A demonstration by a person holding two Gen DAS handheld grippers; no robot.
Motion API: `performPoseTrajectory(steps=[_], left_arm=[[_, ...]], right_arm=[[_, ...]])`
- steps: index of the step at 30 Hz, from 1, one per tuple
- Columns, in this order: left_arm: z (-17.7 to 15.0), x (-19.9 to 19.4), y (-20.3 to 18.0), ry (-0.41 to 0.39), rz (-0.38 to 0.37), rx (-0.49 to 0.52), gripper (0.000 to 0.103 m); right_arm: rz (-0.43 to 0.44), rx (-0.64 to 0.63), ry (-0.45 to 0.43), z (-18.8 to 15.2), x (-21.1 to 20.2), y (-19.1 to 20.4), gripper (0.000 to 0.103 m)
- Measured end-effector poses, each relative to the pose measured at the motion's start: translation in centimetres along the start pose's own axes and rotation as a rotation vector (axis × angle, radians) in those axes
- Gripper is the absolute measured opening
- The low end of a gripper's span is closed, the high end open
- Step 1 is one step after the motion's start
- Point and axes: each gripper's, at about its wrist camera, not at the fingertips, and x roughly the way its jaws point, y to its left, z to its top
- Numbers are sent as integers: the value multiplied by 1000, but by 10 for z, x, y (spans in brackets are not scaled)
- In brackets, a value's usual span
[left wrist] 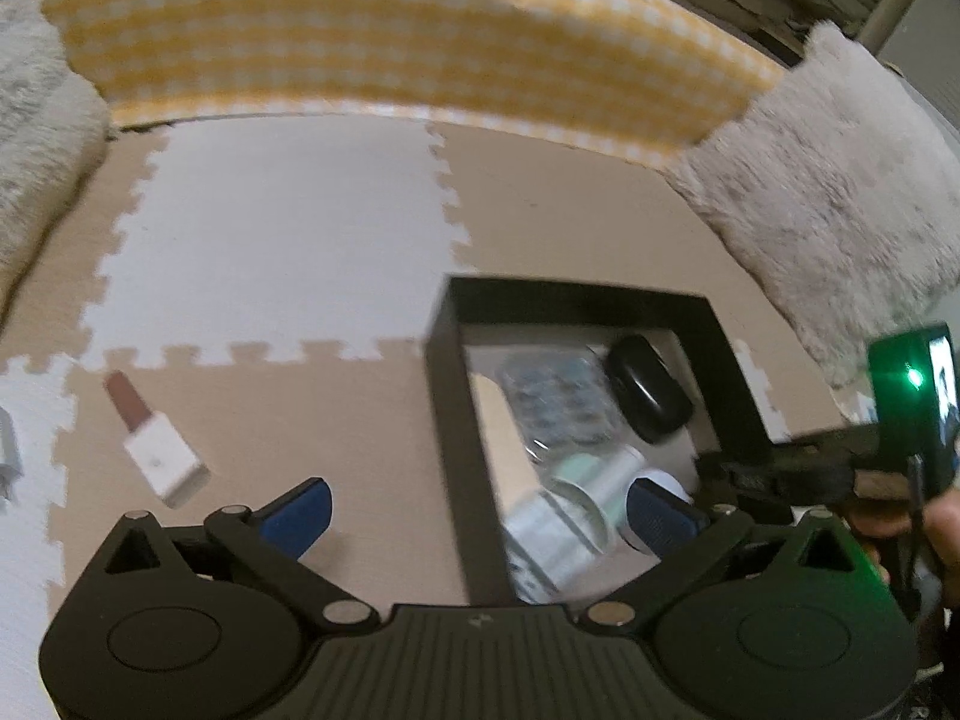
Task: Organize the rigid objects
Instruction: 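Move the left tool to the brown-capped white roller and grasp it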
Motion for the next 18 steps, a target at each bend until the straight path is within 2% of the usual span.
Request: performPoseTrajectory(steps=[10,14,18], left_arm=[[20,-1,44,-30,56,-86,103],[27,3,61,-34,89,-70,103],[37,8,81,-16,79,-41,103]], right_arm=[[0,1,0,0,0,0,8],[0,0,0,0,0,0,8],[0,0,0,0,0,0,8]])
